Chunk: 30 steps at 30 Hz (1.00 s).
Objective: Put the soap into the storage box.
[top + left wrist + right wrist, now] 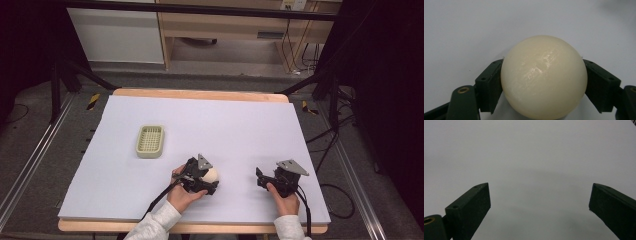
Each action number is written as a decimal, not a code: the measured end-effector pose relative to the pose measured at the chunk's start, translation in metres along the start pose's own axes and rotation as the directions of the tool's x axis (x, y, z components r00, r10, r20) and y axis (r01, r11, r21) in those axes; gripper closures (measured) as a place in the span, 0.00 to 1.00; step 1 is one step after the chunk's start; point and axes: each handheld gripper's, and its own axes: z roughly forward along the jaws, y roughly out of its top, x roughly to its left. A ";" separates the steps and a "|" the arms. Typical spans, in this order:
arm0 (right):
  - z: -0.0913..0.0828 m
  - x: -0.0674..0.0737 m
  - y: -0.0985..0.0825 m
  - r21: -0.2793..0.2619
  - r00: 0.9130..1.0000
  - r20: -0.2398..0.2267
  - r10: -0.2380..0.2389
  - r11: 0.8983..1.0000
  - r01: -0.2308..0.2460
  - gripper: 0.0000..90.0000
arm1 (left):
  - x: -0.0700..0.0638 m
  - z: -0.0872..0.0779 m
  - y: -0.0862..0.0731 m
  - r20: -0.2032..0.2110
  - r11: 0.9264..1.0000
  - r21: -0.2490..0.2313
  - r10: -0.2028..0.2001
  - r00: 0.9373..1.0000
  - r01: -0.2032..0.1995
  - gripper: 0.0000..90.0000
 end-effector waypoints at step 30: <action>0.000 0.000 0.000 0.000 1.000 -0.001 0.002 1.000 -0.002 0.05 | 0.003 -0.012 0.002 0.005 1.000 0.009 0.008 1.000 -0.008 0.27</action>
